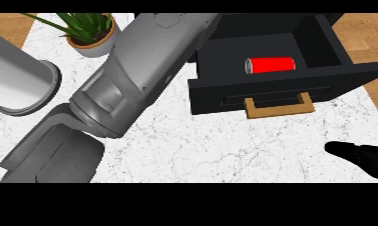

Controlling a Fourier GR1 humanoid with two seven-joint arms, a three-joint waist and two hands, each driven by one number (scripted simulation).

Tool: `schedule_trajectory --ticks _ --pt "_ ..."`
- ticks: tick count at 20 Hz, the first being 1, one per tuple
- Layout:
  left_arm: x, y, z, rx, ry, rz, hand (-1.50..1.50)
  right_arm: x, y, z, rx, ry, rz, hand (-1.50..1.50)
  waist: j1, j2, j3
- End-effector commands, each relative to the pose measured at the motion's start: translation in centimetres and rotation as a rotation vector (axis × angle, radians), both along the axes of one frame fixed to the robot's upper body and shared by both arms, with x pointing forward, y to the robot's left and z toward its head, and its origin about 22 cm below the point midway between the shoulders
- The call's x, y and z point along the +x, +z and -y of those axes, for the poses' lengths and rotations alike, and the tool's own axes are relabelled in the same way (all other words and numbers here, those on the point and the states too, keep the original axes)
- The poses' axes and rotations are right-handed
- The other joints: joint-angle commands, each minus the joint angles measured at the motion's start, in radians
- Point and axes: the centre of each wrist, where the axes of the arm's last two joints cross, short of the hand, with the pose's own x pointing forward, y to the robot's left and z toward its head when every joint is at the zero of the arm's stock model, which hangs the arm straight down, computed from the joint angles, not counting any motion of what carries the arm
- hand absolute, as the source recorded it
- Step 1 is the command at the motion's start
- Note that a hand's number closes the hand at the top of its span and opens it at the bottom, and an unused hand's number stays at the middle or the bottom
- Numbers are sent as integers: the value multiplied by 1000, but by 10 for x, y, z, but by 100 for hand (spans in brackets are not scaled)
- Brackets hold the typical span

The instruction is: Pick up the can, place it into the drawer and close the drawer

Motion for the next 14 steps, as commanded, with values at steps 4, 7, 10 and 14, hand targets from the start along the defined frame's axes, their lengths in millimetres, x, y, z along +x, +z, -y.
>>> schedule_trajectory --ticks 4,7,10,14 --pt "-1 3 0 -76 -9 -2 -150 28 3 -19 -273 -15 27 -150 12 7 -1" --pt "-1 6 1 -76 5 5 -150 36 2 -34 -365 -41 30 -150 28 -2 -2" --pt "1 -1 -1 -72 -1 27 -150 57 -27 -34 -448 -44 16 -150 49 -3 0" --pt "-1 11 4 -42 -15 30 -150 88 -38 -45 -544 -64 -9 -150 73 -5 -1"
